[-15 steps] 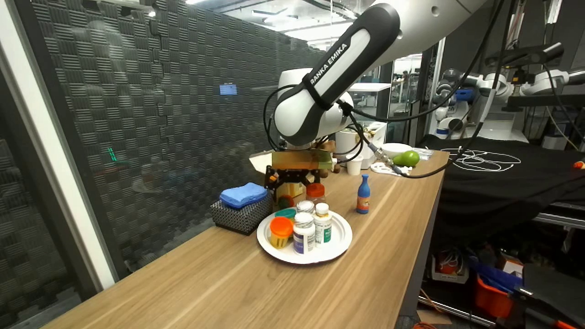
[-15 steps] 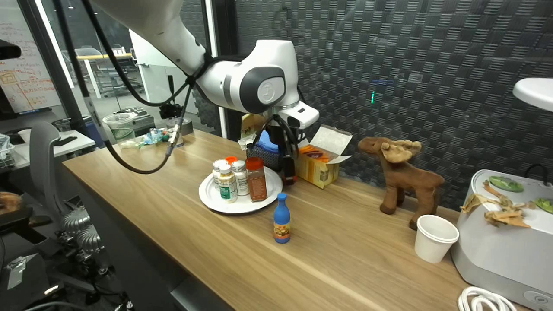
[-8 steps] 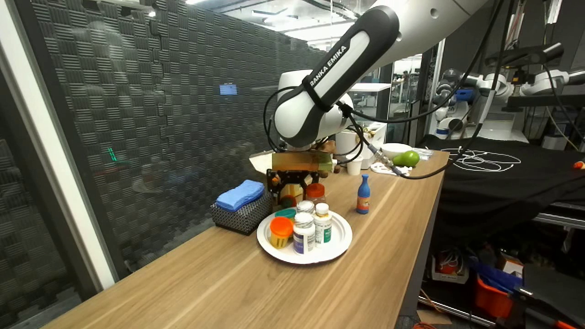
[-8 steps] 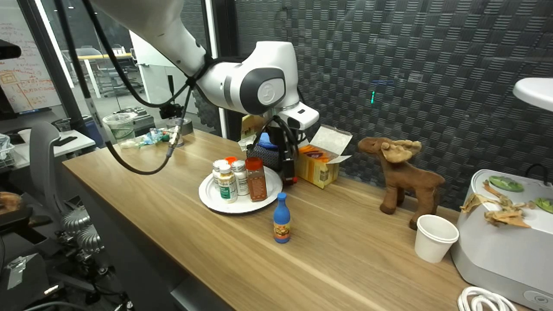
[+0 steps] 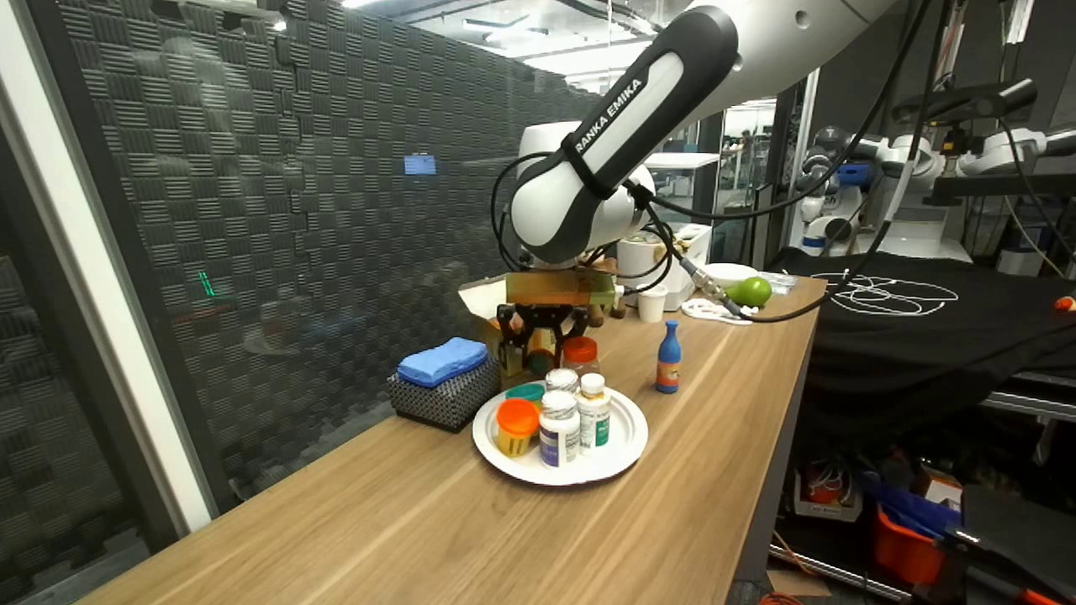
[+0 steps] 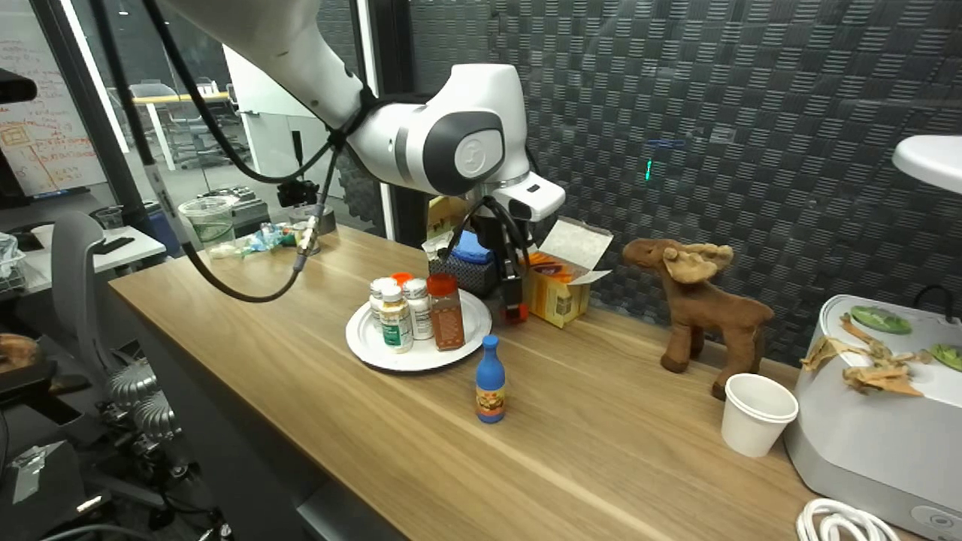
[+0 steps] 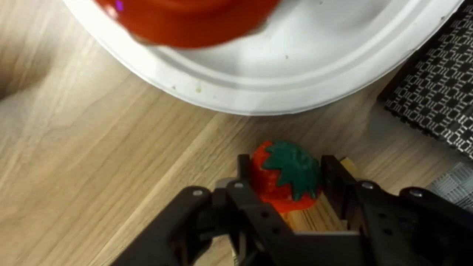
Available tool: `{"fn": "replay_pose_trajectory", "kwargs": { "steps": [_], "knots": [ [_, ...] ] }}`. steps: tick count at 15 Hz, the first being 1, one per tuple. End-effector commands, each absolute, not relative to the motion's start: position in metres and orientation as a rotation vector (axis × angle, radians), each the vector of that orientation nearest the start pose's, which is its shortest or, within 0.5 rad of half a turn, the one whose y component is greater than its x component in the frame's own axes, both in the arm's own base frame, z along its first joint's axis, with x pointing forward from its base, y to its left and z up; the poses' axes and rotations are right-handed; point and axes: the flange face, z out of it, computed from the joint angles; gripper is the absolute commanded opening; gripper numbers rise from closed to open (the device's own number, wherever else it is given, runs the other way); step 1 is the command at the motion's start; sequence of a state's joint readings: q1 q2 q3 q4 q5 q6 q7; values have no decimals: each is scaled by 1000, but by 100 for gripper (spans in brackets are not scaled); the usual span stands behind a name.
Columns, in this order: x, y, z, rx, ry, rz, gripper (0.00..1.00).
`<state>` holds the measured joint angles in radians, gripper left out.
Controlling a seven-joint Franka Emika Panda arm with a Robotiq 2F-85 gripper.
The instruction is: Put the bottles and the orange plushie surrounding the white plate on the white plate
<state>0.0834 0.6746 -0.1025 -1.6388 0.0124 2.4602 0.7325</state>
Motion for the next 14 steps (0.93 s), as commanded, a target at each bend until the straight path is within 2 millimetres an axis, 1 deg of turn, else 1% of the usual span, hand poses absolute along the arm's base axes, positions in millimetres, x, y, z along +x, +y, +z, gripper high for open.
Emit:
{"fn": "replay_pose_trajectory", "kwargs": {
  "steps": [1, 3, 6, 9, 11, 12, 14],
  "knots": [
    [702, -19, 271, -2904, 1137, -337, 25],
    [700, -31, 289, -2899, 1163, -391, 25],
    [693, -56, 318, -2881, 1212, -483, 25],
    [677, -83, 340, -2854, 1286, -545, 25],
    [662, -100, 343, -2850, 1373, -535, 25],
    [655, -106, 342, -2857, 1405, -501, 25],
    [638, -109, 339, -2868, 1444, -426, 25]
  ]
}}
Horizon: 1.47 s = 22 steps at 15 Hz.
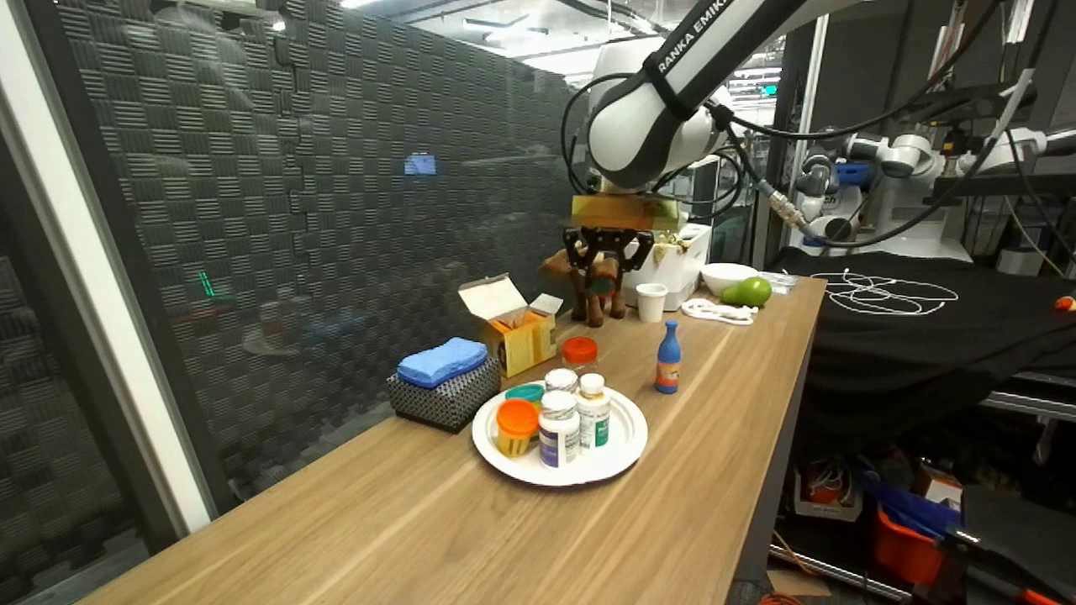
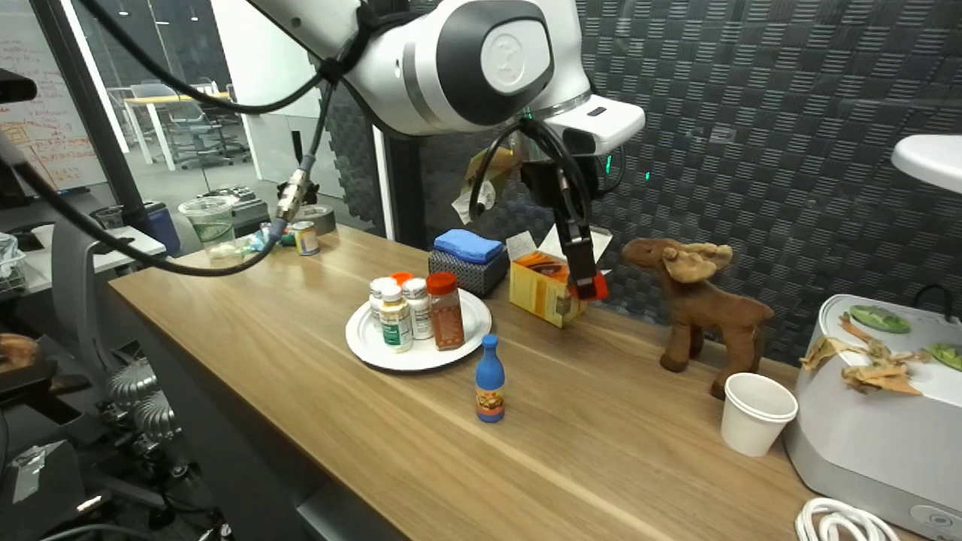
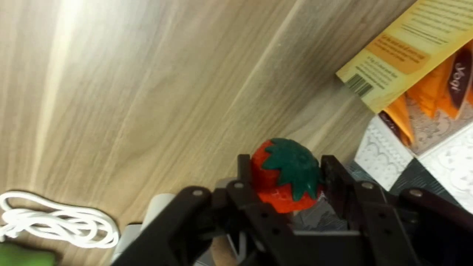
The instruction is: Put the bottles and the orange plushie surrounding the white plate on the white plate
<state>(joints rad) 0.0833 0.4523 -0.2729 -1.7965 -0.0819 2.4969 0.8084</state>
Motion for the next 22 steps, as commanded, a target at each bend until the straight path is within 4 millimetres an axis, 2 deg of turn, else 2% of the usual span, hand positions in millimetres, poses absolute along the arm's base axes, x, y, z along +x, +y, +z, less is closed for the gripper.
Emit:
{"fn": "replay_pose_trajectory", "kwargs": {
  "steps": [1, 2, 5, 8, 10, 14, 17, 22],
  "knots": [
    [629, -105, 336, -2874, 1433, -382, 25],
    [622, -99, 333, -2882, 1418, -352, 25],
    [605, -65, 325, -2907, 1303, -324, 25],
    [590, -35, 324, -2928, 1216, -310, 25],
    [579, -22, 326, -2946, 1200, -302, 25],
    [563, -17, 339, -2960, 1202, -352, 25],
    [547, -13, 343, -2964, 1161, -307, 25],
    [510, -1, 326, -3044, 850, -211, 25]
  ]
}}
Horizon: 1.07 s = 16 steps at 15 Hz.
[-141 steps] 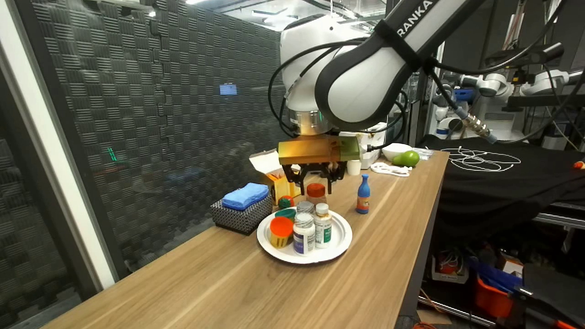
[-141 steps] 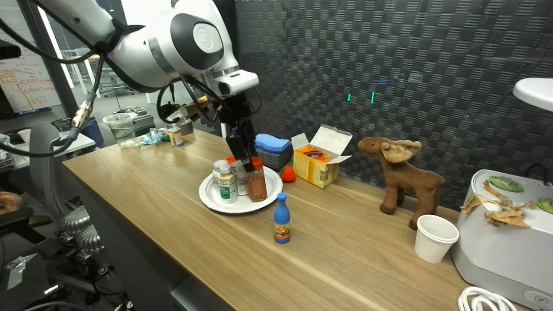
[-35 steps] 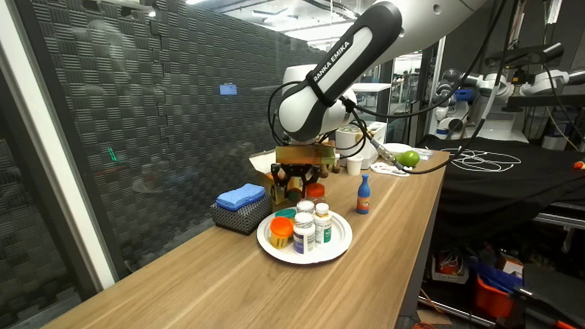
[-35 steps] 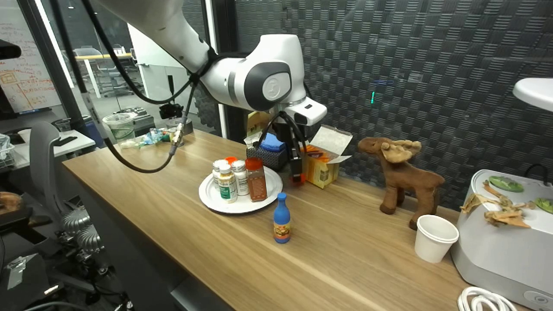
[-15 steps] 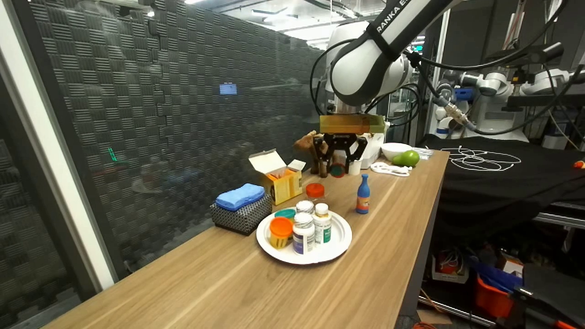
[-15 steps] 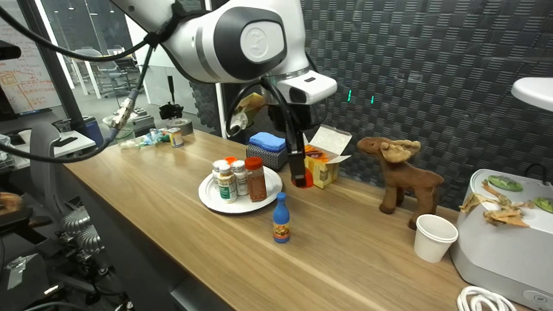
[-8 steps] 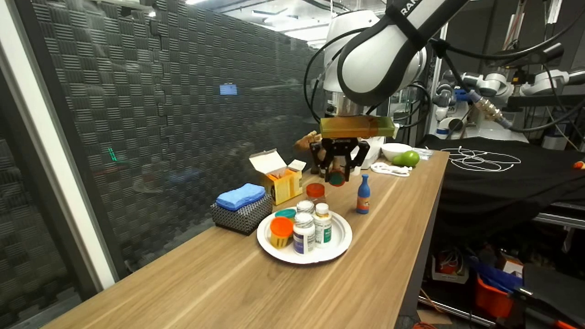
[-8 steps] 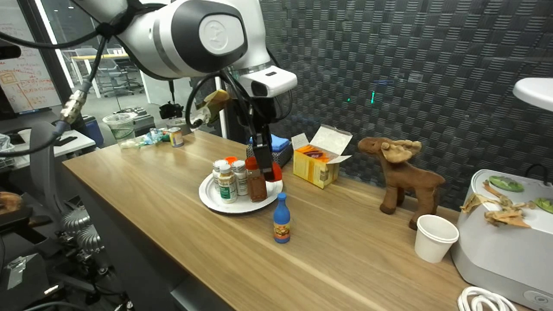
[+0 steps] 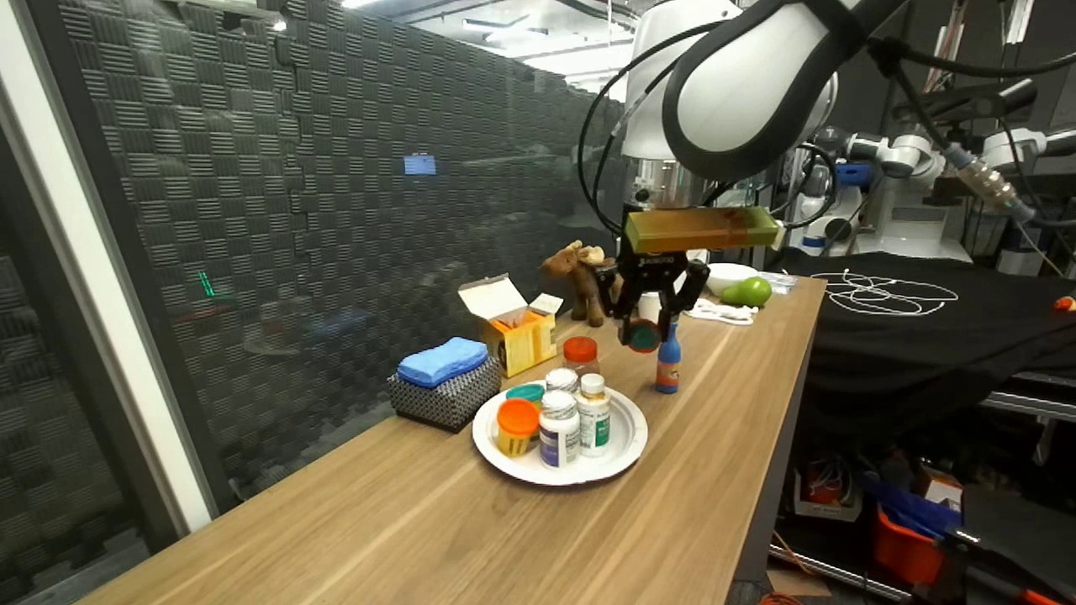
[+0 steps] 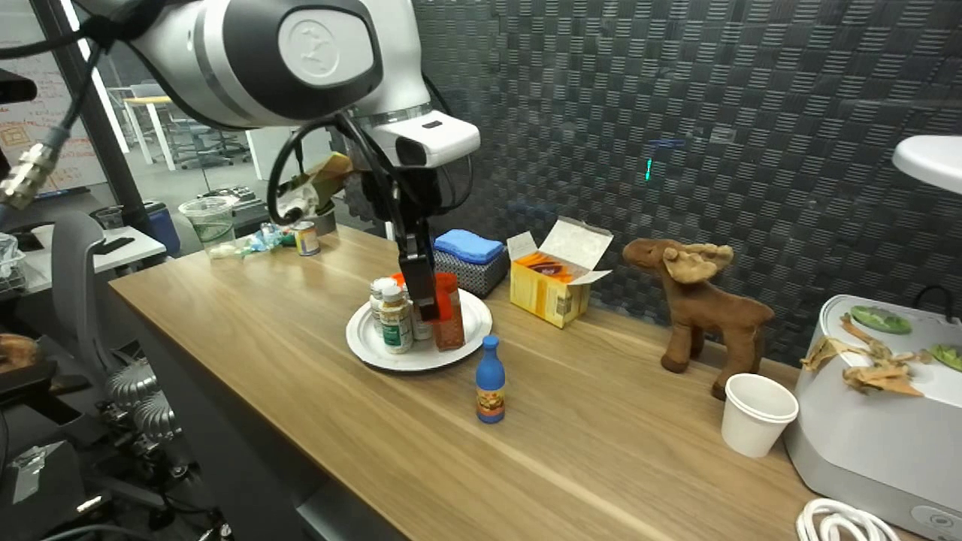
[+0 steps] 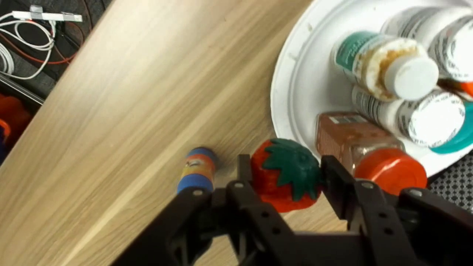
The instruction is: Put the bottles and the orange plushie surrounding the white plate on the white plate
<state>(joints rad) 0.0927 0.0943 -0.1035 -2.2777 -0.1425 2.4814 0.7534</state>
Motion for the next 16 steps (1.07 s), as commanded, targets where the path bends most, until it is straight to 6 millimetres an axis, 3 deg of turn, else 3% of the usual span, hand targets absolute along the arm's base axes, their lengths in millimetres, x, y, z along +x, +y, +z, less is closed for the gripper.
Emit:
{"fn": "replay_pose_trajectory", "kwargs": {
  "steps": [1, 4, 7, 11, 16],
  "knots": [
    [503, 0, 321, -3063, 765, -200, 25],
    [487, 5, 305, -3088, 509, -180, 25],
    [484, 17, 296, -3060, 348, -187, 25],
    [496, 26, 293, -3013, 244, -255, 25],
    [508, 10, 289, -2965, 240, -322, 25]
  ]
}}
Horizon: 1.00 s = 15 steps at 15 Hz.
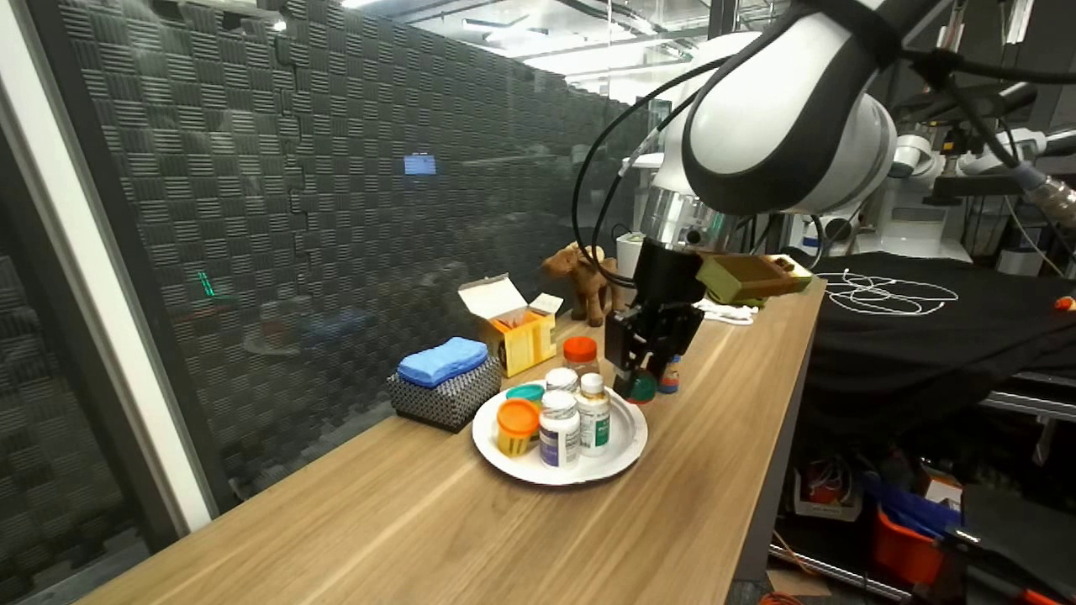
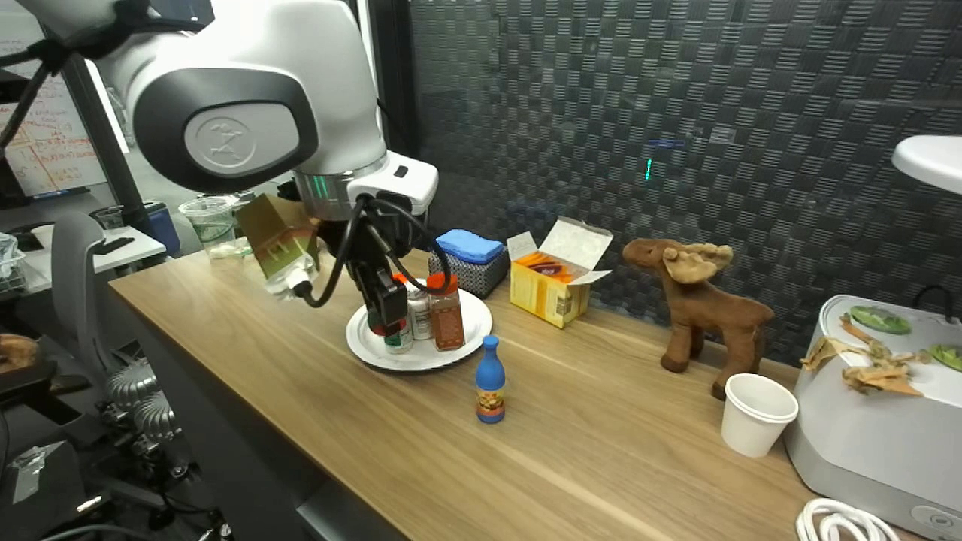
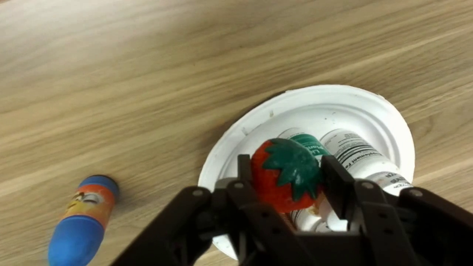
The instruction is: Put the bottles and the orange plushie surrounding the white plate on the white plate
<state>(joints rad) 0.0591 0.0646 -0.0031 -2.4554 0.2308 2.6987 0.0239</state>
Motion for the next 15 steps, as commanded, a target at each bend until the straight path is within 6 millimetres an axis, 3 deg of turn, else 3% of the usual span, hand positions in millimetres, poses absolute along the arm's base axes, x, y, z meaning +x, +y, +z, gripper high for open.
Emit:
{"fn": "replay_pose_trajectory", "kwargs": {
  "steps": [1, 6, 15],
  "knots": [
    [509, 5, 286, -2955, 240, -319, 25],
    [515, -7, 274, -2912, 245, -291, 25],
    [527, -2, 251, -2876, 211, -207, 25]
  ]
}}
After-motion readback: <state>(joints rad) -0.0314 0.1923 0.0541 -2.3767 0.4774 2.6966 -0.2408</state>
